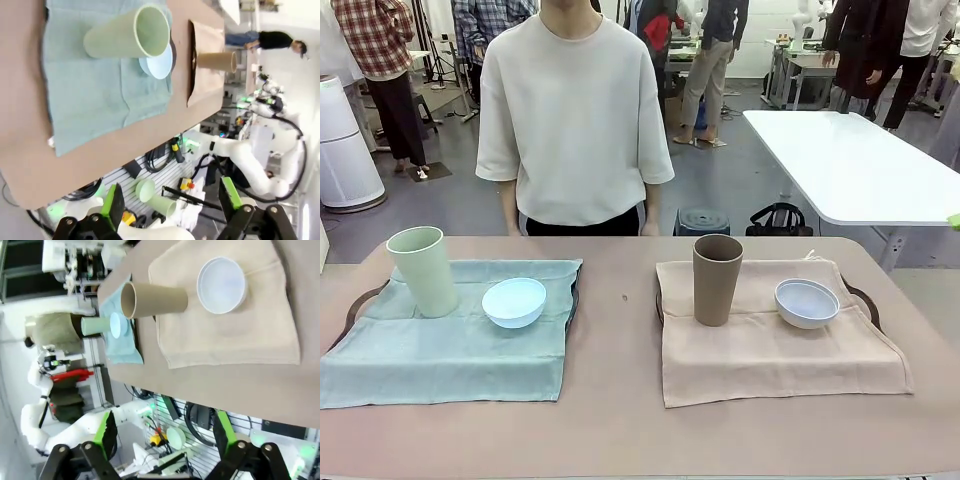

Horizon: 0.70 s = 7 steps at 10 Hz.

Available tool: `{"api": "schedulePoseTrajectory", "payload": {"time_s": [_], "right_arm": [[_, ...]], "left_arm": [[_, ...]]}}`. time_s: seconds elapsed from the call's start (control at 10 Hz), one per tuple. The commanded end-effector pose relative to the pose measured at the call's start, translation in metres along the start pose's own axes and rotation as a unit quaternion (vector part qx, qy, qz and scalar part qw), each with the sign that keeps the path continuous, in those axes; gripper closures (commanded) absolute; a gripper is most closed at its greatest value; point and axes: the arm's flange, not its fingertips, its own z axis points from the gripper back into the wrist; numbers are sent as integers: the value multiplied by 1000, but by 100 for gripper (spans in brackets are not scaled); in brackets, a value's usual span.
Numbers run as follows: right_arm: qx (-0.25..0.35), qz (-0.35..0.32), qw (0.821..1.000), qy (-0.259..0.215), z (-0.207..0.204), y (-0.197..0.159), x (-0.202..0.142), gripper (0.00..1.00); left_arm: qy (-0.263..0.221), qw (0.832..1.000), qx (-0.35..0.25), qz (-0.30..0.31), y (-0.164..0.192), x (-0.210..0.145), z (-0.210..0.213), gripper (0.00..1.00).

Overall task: Set up a tray with a mat and arrange the tableware.
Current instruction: Place the Picnic Bowl and Reusable plastic cup back onto the Handle tray in front of the human's position.

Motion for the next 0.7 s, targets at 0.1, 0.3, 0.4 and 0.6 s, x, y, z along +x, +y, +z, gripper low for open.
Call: {"api": "schedulePoseTrajectory", "payload": {"time_s": [0.1, 0.3, 0.4, 0.6], "right_arm": [[0, 0, 1000, 0, 0, 0, 0, 0], [0, 0, 1000, 0, 0, 0, 0, 0], [0, -4, 1000, -8, 10, 0, -8, 0], [-14, -27, 1000, -8, 42, -9, 6, 0]], "left_arm": [[0, 1000, 0, 0, 0, 0, 0, 0], [0, 1000, 0, 0, 0, 0, 0, 0], [-19, 1000, 5, -8, 4, -3, 6, 0], [-80, 996, 29, 23, 6, -9, 14, 0]]}}
